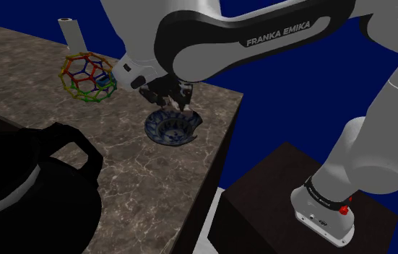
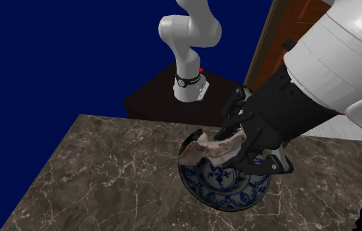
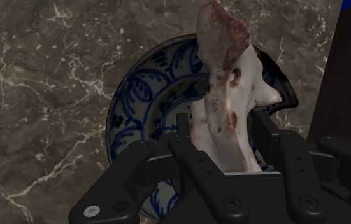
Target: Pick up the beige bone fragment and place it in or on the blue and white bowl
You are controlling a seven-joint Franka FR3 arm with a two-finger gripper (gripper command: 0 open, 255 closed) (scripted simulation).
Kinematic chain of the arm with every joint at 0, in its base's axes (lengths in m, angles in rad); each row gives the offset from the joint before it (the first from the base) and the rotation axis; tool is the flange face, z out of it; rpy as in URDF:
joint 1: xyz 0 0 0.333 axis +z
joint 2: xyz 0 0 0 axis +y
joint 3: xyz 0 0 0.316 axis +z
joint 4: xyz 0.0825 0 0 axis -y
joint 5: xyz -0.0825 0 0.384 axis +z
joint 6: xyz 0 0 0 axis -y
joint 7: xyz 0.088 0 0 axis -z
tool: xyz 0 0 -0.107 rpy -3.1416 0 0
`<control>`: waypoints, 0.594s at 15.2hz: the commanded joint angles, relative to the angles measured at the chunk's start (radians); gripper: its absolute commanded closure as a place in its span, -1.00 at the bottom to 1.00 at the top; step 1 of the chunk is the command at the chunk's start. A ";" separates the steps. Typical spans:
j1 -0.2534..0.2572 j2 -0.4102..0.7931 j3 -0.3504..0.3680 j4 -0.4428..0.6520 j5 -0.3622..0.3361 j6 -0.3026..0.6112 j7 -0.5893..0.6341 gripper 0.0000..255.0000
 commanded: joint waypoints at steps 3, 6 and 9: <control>-0.002 0.007 -0.002 -0.043 -0.006 0.048 0.017 1.00; -0.003 0.014 -0.003 -0.072 -0.012 0.080 0.030 1.00; -0.003 0.014 -0.003 -0.072 -0.012 0.080 0.030 1.00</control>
